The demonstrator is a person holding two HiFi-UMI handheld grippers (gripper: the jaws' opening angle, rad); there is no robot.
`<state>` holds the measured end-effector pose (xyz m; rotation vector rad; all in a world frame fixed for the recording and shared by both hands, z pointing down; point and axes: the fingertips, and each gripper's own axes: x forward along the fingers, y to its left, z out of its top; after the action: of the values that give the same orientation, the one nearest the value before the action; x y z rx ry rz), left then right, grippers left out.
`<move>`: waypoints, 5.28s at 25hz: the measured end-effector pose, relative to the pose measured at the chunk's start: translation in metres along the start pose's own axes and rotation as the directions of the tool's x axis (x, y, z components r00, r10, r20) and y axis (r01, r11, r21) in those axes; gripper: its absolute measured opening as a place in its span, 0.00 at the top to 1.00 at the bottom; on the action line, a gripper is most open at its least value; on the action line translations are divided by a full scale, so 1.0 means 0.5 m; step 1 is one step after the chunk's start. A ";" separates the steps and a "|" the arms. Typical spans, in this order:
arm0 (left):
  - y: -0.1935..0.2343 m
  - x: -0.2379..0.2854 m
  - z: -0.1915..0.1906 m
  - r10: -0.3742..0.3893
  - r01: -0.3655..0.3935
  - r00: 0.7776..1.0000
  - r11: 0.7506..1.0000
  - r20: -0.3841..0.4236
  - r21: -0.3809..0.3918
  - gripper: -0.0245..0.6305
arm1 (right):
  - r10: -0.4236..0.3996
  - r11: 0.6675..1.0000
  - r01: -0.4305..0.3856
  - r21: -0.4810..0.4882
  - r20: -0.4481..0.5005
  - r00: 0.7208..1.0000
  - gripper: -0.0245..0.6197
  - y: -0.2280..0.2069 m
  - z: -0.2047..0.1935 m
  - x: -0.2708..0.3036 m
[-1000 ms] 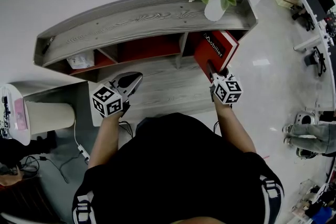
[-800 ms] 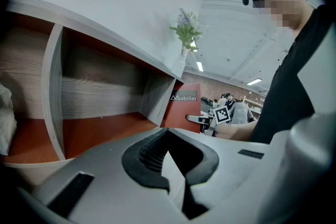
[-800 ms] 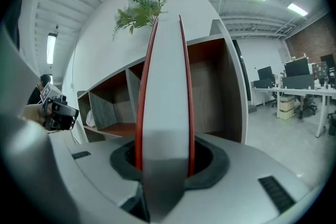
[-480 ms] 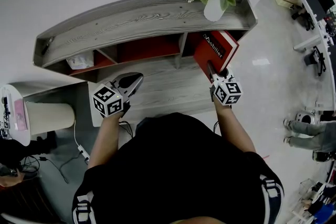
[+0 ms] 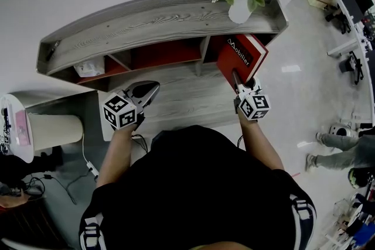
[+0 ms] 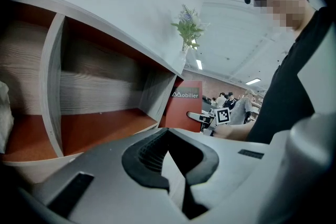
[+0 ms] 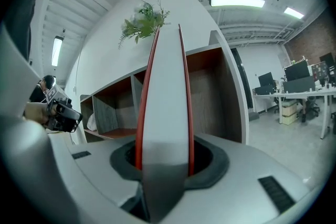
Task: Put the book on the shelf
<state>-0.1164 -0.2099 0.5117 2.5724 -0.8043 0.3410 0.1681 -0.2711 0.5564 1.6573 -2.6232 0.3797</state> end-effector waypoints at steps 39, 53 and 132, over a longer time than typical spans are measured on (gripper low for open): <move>0.012 -0.005 -0.048 -0.042 0.039 0.996 0.999 -0.077 -0.039 0.93 | -0.077 0.991 0.081 -0.103 0.041 0.996 0.71 -0.011 -0.013 0.073; 0.027 0.007 -0.055 -0.065 0.060 0.992 0.997 -0.109 -0.049 0.93 | -0.098 0.989 0.101 -0.109 0.029 0.995 0.71 -0.024 -0.018 0.112; 0.074 0.007 -0.109 -0.096 0.079 0.983 0.991 -0.155 -0.110 0.93 | -0.207 0.968 0.205 -0.145 0.004 0.978 0.64 -0.046 -0.059 0.231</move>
<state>-0.1412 -0.2138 0.5728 2.4388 -0.6322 0.4598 0.1347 -0.3766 0.6059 1.8483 -2.3744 0.1864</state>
